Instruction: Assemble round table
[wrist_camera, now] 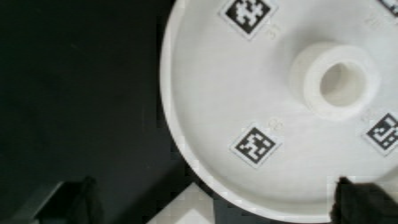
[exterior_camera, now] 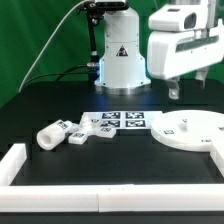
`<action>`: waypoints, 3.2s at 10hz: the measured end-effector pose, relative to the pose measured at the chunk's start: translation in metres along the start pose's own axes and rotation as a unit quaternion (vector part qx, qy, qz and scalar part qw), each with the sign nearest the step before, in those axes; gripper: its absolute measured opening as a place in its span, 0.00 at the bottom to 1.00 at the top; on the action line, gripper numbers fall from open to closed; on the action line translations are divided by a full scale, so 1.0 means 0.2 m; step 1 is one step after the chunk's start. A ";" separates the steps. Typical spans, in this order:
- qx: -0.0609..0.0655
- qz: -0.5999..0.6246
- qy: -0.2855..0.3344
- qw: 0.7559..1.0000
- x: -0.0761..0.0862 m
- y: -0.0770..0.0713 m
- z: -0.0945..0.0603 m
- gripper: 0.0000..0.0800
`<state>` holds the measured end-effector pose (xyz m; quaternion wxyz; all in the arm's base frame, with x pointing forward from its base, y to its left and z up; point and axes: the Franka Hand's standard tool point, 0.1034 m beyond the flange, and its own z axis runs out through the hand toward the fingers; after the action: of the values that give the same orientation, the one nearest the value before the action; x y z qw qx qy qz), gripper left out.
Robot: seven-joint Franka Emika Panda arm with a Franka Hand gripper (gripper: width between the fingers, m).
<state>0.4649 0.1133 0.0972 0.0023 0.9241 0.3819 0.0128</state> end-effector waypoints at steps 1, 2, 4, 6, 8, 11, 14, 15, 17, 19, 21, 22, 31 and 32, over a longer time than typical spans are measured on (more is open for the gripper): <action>0.002 0.000 -0.002 1.000 0.00 0.00 0.00 0.81; 0.002 0.000 -0.002 1.000 0.00 0.00 0.00 0.81; -0.001 0.018 0.007 1.000 0.00 -0.03 0.01 0.81; 0.004 0.027 0.015 1.000 -0.05 -0.19 0.12 0.81; 0.008 0.027 0.030 0.999 -0.06 -0.23 0.24 0.81; 0.017 0.027 0.034 0.999 -0.06 -0.28 0.36 0.81; 0.025 0.027 0.031 0.999 -0.10 -0.31 0.43 0.81; 0.024 0.027 0.032 0.999 -0.09 -0.31 0.43 0.81; 0.024 0.027 0.032 0.999 -0.09 -0.31 0.43 0.65; 0.024 0.027 0.032 0.999 -0.09 -0.31 0.43 0.50; 0.023 -0.014 0.016 1.000 -0.14 -0.23 0.38 0.50; 0.020 -0.032 0.006 0.999 -0.16 -0.15 0.31 0.50; 0.025 -0.096 -0.015 0.995 -0.14 0.23 0.20 0.51; 0.026 -0.091 -0.016 0.995 -0.10 0.32 0.20 0.51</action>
Offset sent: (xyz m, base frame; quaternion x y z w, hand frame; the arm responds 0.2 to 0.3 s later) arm 0.0000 0.0000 0.0000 0.0000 0.0000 0.0000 1.0000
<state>0.4981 0.0542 0.0568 -0.0141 0.8853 0.4646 -0.0124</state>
